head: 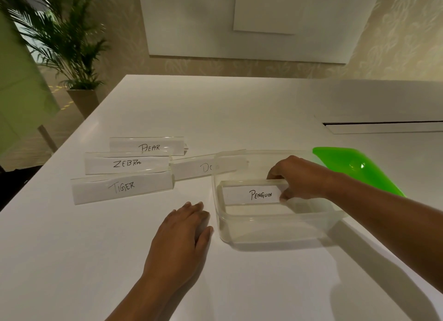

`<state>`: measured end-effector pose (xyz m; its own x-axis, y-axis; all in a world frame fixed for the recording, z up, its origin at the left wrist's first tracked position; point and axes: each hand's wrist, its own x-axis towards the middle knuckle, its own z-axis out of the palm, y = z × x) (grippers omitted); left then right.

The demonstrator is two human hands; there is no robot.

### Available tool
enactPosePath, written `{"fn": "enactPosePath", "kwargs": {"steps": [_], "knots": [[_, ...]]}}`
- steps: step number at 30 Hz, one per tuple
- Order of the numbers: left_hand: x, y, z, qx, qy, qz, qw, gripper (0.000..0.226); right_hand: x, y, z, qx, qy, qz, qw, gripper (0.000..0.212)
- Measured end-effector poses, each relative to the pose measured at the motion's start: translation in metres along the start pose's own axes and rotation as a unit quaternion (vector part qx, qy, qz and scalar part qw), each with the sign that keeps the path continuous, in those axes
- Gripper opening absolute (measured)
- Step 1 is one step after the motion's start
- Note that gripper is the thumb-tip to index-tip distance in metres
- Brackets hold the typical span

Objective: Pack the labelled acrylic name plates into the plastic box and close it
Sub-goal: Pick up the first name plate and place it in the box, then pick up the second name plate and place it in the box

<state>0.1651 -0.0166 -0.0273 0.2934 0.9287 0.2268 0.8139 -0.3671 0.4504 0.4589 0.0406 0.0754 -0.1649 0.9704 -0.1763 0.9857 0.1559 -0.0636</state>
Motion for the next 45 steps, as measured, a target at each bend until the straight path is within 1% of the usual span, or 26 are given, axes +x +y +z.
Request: {"fn": "enactPosePath", "kwargs": {"steps": [8,10,12,14,16,18,20,22,24,25,27,30,32,34,37,39,42,45], "knots": [[0.0,0.0,0.0,-0.011,0.002,-0.001,1.0,0.049,-0.003,-0.003,-0.003,-0.042,-0.002,0.008,0.999,0.045],[-0.001,0.0,0.0,-0.011,0.002,-0.002,1.0,0.049,-0.005,-0.004,-0.008,-0.037,0.005,0.009,0.999,0.047],[-0.001,0.001,-0.001,-0.015,0.006,-0.001,1.0,0.047,-0.011,-0.006,-0.018,-0.018,0.027,0.006,0.999,0.051],[0.001,0.003,-0.005,-0.036,0.022,-0.006,0.999,0.042,-0.019,-0.012,-0.031,0.011,0.08,-0.006,0.997,0.05],[0.006,0.004,-0.01,-0.065,0.053,-0.018,0.996,0.037,-0.03,-0.024,-0.041,0.057,0.159,-0.023,0.985,0.047],[0.009,0.004,-0.015,-0.064,0.077,-0.021,0.995,0.036,-0.043,-0.041,-0.046,0.107,0.238,-0.054,0.964,0.043],[0.008,0.001,-0.02,-0.06,0.085,-0.028,0.994,0.039,-0.058,-0.062,-0.043,0.13,0.298,-0.096,0.941,0.038],[0.002,-0.004,-0.027,-0.052,0.087,-0.037,0.994,0.043,-0.073,-0.087,-0.033,0.161,0.351,-0.14,0.912,0.032],[-0.008,-0.013,-0.036,-0.043,0.09,-0.046,0.994,0.046,-0.089,-0.115,-0.019,0.206,0.382,-0.171,0.884,0.029],[-0.013,-0.018,-0.042,-0.038,0.091,-0.052,0.994,0.047,-0.096,-0.129,-0.011,0.223,0.384,-0.186,0.876,0.029],[-0.025,-0.032,-0.053,-0.027,0.089,-0.063,0.994,0.051,-0.104,-0.157,0.008,0.242,0.367,-0.213,0.873,0.032],[-0.038,-0.053,-0.074,-0.035,0.078,-0.096,0.992,0.061,-0.105,-0.191,0.037,0.241,0.313,-0.223,0.891,0.039],[-0.043,-0.071,-0.09,-0.047,0.074,-0.122,0.989,0.066,-0.098,-0.209,0.056,0.231,0.277,-0.202,0.911,0.046],[-0.047,-0.092,-0.103,-0.039,0.079,-0.114,0.99,0.067,-0.088,-0.222,0.071,0.203,0.256,-0.173,0.929,0.052],[-0.051,-0.123,-0.118,-0.022,0.092,-0.097,0.991,0.066,-0.071,-0.234,0.09,0.183,0.257,-0.124,0.941,0.055],[-0.054,-0.138,-0.124,-0.014,0.103,-0.1,0.99,0.067,-0.064,-0.239,0.1,0.176,0.248,-0.088,0.948,0.062],[-0.057,-0.149,-0.125,-0.007,0.105,-0.109,0.988,0.071,-0.06,-0.237,0.11,0.148,0.213,-0.052,0.964,0.075],[-0.058,-0.149,-0.119,0.008,0.104,-0.107,0.989,0.075,-0.062,-0.229,0.111,0.164,0.165,-0.01,0.972,0.082]]}}
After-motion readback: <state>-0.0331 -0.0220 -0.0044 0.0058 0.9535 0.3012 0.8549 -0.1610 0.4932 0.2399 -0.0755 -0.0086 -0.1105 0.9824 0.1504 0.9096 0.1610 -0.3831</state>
